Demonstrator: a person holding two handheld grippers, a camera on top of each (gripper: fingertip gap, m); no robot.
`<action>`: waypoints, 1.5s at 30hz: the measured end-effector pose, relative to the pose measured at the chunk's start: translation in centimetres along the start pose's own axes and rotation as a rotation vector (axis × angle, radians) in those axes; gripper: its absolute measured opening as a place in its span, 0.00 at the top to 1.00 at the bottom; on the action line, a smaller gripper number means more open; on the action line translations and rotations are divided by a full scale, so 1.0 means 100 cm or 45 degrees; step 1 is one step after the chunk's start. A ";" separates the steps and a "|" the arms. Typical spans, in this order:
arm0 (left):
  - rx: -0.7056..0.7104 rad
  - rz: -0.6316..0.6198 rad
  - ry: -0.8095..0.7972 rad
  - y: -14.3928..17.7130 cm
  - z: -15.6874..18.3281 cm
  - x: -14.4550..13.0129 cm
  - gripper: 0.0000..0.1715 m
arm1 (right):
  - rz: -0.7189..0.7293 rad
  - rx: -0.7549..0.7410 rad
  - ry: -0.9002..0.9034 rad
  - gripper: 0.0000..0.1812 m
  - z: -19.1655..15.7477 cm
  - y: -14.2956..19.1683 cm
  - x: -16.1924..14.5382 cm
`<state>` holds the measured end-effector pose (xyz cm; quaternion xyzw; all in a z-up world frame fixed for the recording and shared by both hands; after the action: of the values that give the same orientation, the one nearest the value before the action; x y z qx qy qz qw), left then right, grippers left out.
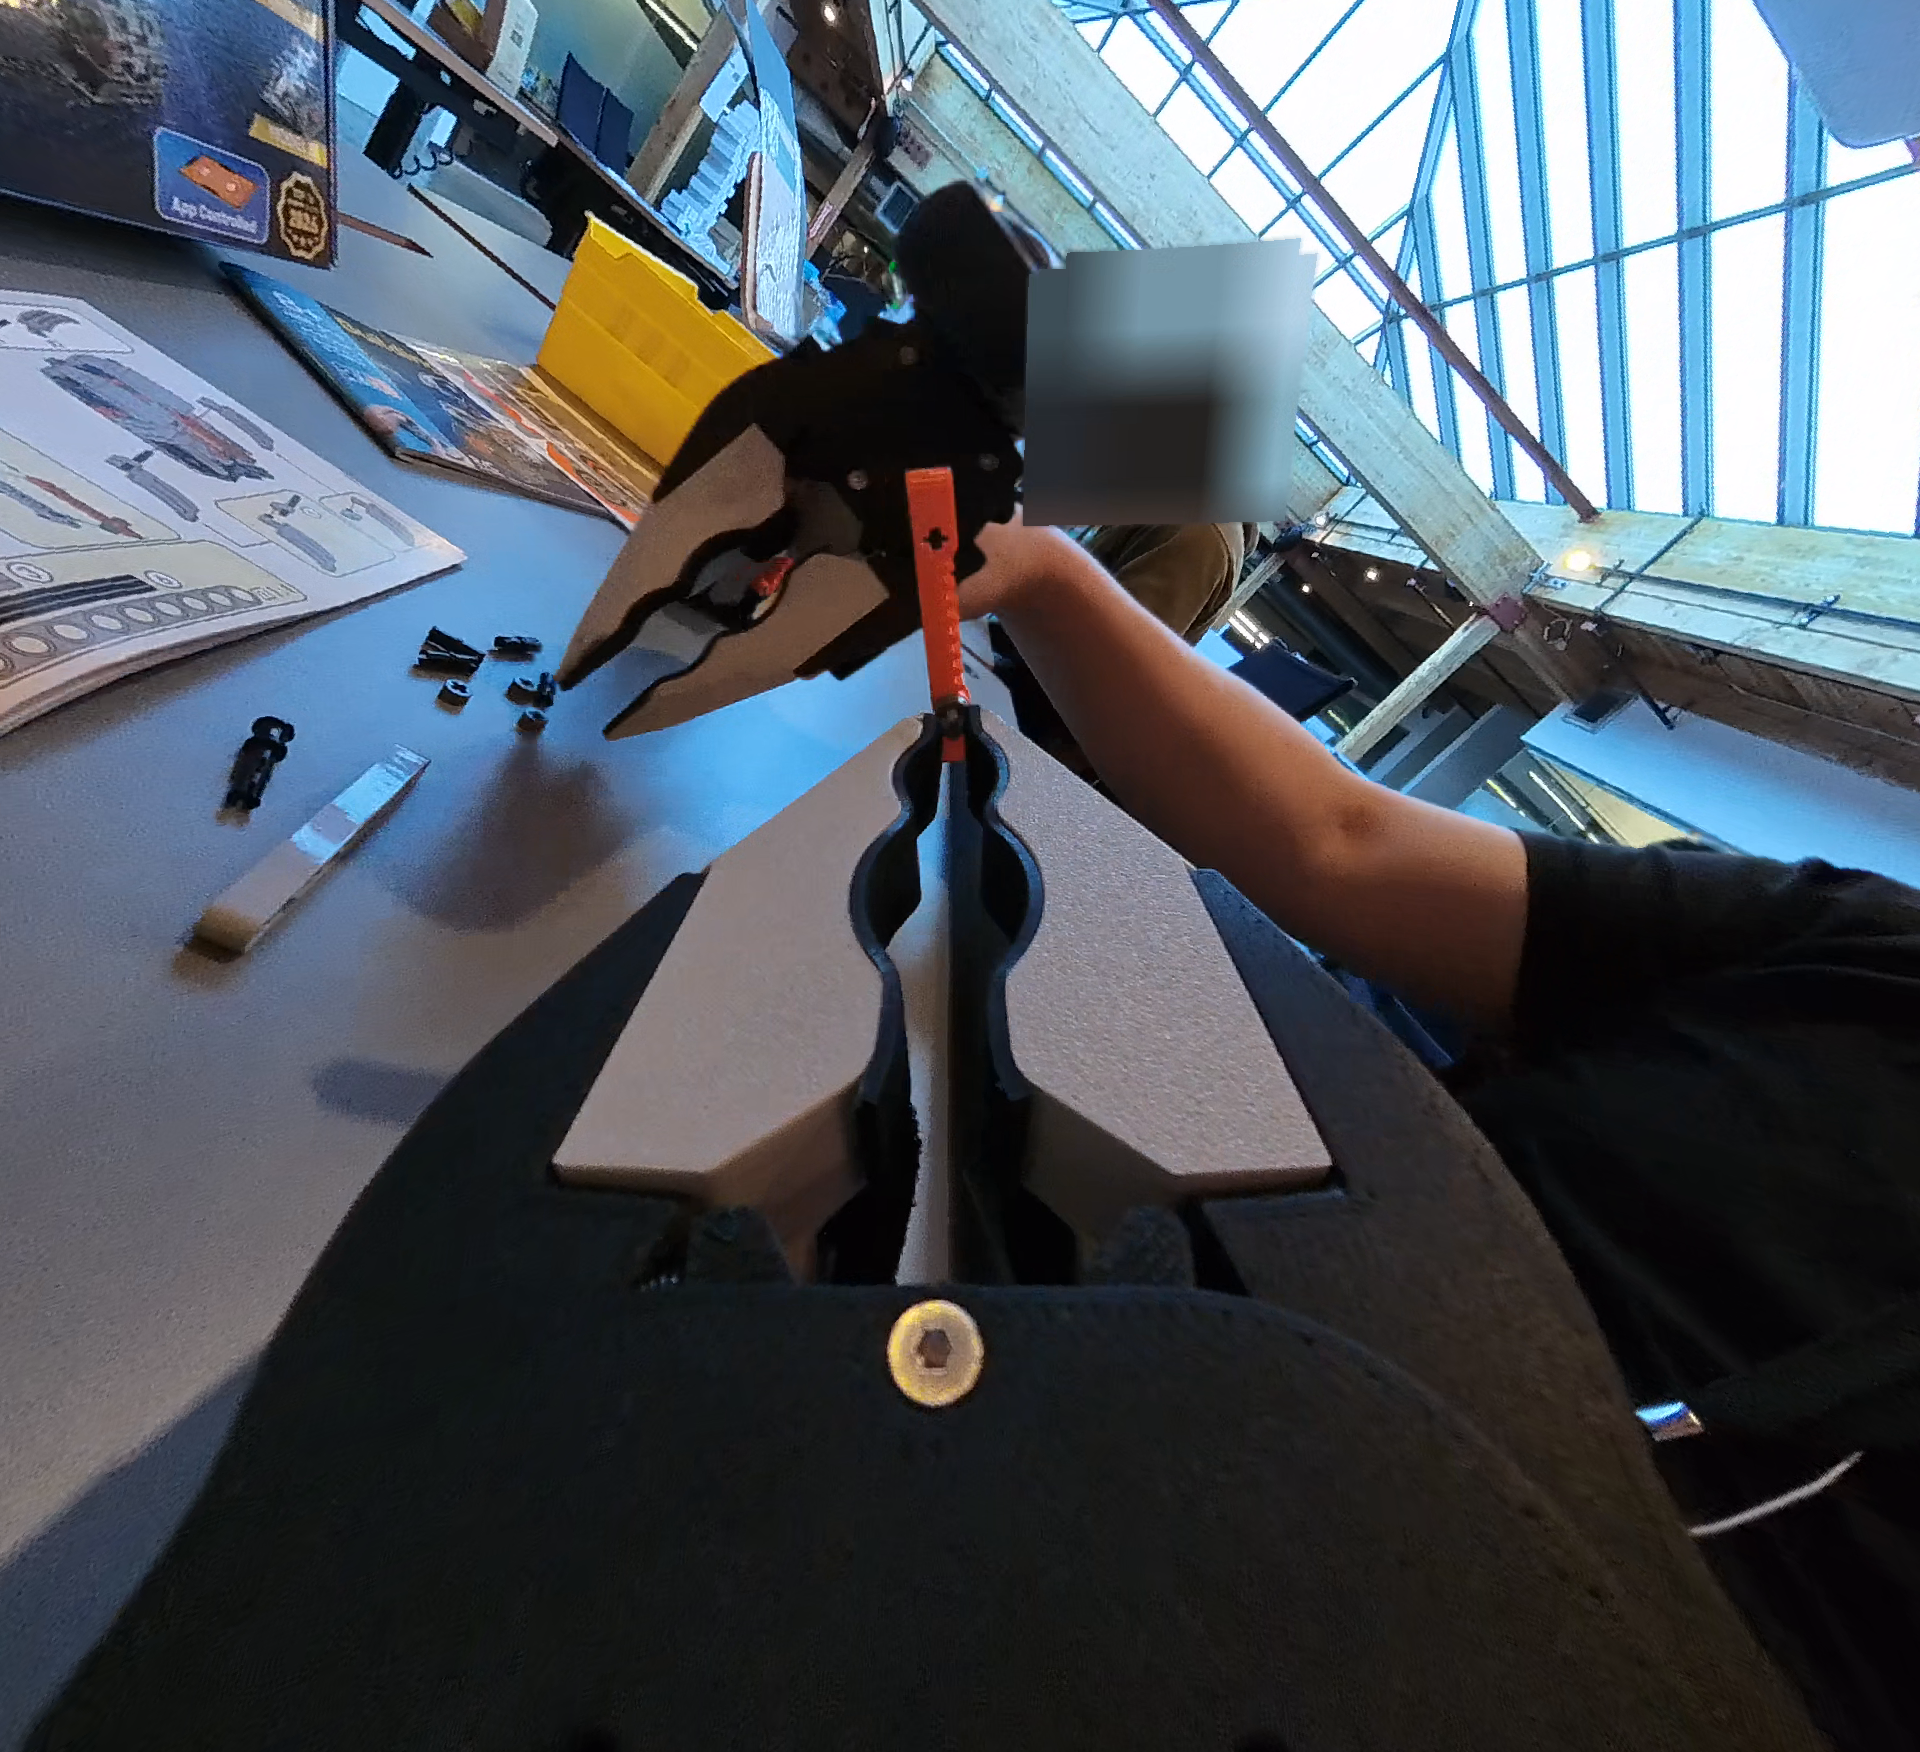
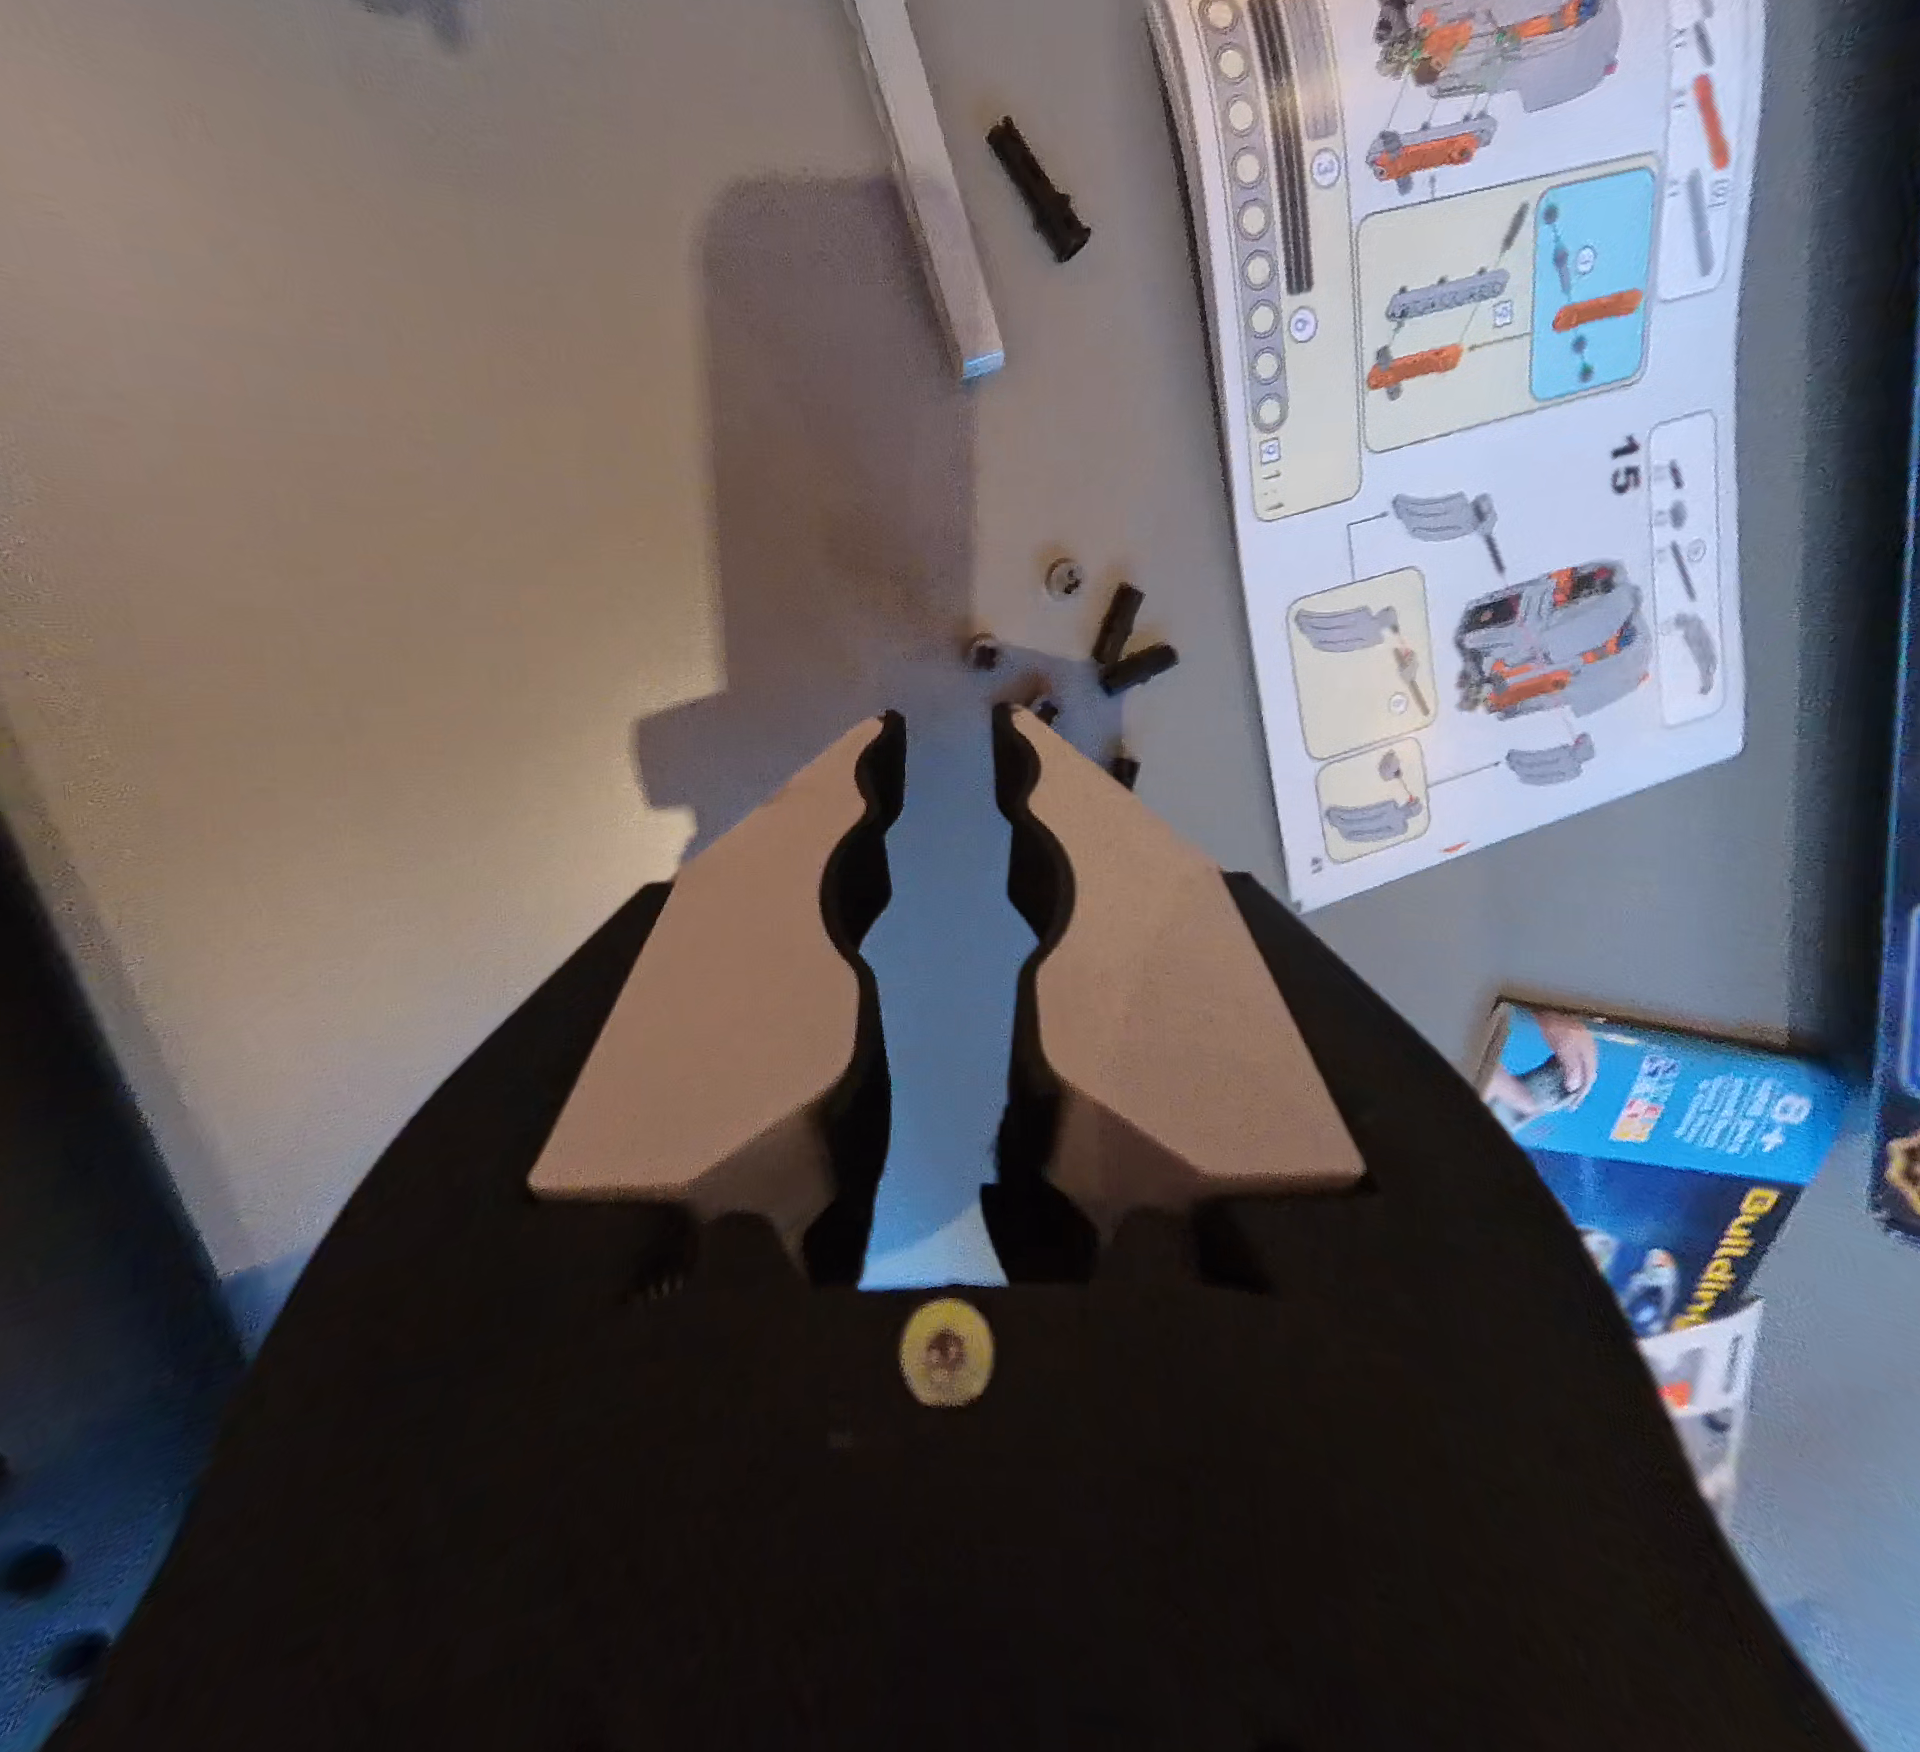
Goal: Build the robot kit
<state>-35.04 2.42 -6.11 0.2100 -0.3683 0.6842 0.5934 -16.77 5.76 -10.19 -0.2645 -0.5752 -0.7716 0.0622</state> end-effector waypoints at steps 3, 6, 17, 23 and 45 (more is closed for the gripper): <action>-0.008 0.016 0.010 0.001 0.000 0.002 1.00 | 0.002 0.046 0.051 0.92 0.007 -0.005 0.010; -0.006 0.010 0.004 0.001 0.001 0.001 1.00 | -0.035 0.109 0.049 0.91 0.013 -0.008 0.012; -0.025 0.009 0.021 0.001 0.002 0.001 1.00 | -0.077 0.210 0.012 0.93 0.017 -0.014 0.011; -0.025 -0.006 0.027 0.000 0.002 0.000 1.00 | -0.123 0.216 0.011 0.93 0.019 -0.016 0.007; 0.001 0.020 0.090 0.003 -0.003 0.000 1.00 | 0.016 0.212 -0.128 0.97 0.013 -0.018 0.010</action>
<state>-35.27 2.70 -6.36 0.1829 -0.3485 0.6960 0.6006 -17.92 7.76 -10.97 -0.3003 -0.6381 -0.7065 0.0598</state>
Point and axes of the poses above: each gripper's, where its closed fingertips meet, y back along the fingers, x out of its top, z = x × y across the jaws, the point moved 6 cm from there along y, back along the fingers, and after that the axes turned 8 degrees about z, right-handed, at the moved point
